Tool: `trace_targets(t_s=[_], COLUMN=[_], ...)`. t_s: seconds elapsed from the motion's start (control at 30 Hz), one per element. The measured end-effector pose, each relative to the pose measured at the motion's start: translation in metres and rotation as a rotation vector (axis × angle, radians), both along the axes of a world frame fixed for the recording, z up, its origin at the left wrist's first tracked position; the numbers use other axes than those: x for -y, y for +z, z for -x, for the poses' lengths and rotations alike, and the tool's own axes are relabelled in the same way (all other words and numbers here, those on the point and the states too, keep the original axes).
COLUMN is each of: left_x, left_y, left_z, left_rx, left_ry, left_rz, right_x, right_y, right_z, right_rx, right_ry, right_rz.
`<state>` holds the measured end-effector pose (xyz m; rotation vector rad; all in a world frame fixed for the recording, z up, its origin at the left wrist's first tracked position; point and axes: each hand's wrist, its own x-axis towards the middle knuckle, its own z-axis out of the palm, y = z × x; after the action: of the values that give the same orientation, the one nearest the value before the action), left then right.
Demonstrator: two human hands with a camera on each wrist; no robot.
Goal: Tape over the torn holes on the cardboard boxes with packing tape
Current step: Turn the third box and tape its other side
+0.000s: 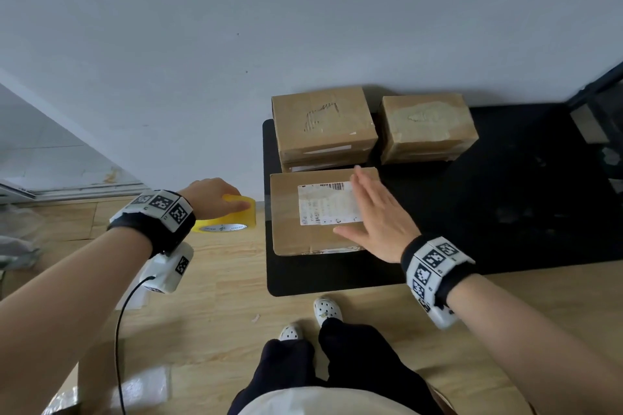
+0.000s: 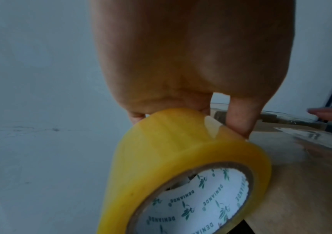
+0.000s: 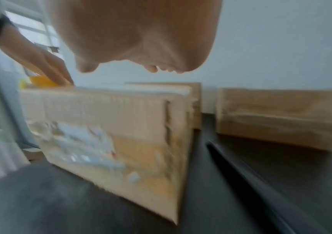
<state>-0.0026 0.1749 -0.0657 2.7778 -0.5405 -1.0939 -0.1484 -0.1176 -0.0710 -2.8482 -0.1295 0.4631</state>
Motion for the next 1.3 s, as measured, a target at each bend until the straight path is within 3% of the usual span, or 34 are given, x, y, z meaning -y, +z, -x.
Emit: trace_targets(t_s=[0.1,0.27,0.47,0.63,0.83,1.07,1.3], left_x=[-0.002,-0.004,-0.003,-0.007,-0.02,-0.007,0.013], left_y=[-0.001,-0.002,0.0,0.008,0.05,0.123,0.144], left_z=[0.004,0.01,0.017,0.02,0.012,0.004,-0.003], left_rx=[-0.003,0.004,-0.014,-0.008,-0.001,0.049,0.068], left_ry=[0.024,0.051,0.073,0.15,0.221,0.116,0.104], left_rz=[0.021,0.016,0.05,0.091,0.153,0.297,0.399], right_x=[-0.04,-0.091,-0.116,-0.12,-0.09,-0.061,-0.037], right_y=[0.014,0.016,0.025,0.033,0.064,0.087,0.075], right_z=[-0.026,-0.058,-0.076,-0.073,-0.067,-0.065,-0.06], right_rx=[-0.014,-0.069,-0.215,-0.13,-0.075,-0.075,-0.02], right_ry=[0.208,0.419,0.432,0.478,0.402,0.177,0.056], right_rz=[0.018,0.239,0.361,0.403,0.112,-0.25,-0.464])
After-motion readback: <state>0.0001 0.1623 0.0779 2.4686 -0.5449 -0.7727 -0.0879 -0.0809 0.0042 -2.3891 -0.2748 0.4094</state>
